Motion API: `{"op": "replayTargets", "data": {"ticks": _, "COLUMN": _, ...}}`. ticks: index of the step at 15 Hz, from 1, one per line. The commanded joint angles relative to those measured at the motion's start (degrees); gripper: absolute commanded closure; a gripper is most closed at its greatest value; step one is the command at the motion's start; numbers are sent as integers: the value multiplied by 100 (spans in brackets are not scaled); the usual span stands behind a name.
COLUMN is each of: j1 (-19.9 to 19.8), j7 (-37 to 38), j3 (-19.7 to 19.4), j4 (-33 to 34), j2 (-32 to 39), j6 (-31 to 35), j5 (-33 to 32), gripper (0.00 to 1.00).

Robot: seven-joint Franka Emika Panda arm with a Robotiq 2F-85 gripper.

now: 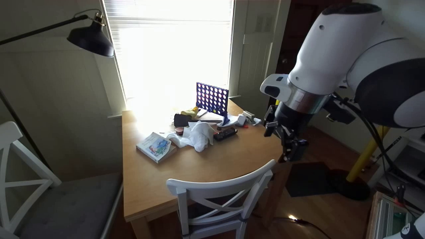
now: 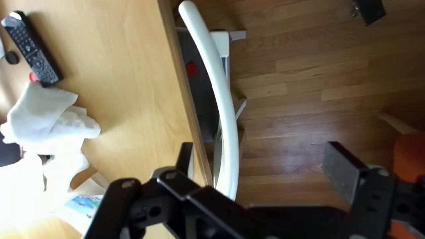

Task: Pull out the chair

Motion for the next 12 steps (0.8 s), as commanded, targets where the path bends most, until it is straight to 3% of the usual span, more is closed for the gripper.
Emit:
{"op": "replayTargets", "data": {"ticks": 1, "j1": -7, "j7": -35, "j3": 25, "j4": 171, "j2": 738, "j6": 946, "j5": -526, "gripper": 0}}
{"op": "replayTargets", "data": {"ticks": 6, "j1": -70, "j7": 42, "j3": -34, "j4": 210, "j2": 1542, "j6": 1882, "j5": -460, "gripper": 0}}
{"op": "replayTargets", "data": {"ticks": 7, "j1": -40, "j7": -47, "j3": -66, "j4": 277, "j2": 1672, "j6": 1758, "j5": -238, "gripper": 0}}
{"op": "replayTargets", "data": {"ticks": 8, "j1": -23, "j7": 2, "j3": -26, "j4": 46, "j2": 1290, "j6": 1697, "j5": -328, "gripper": 0}}
{"op": "replayTargets", "data": {"ticks": 12, "j1": -50, "j7": -3, "j3": -41, "j4": 174, "j2": 1590, "j6": 1712, "j5": -322, "gripper": 0}}
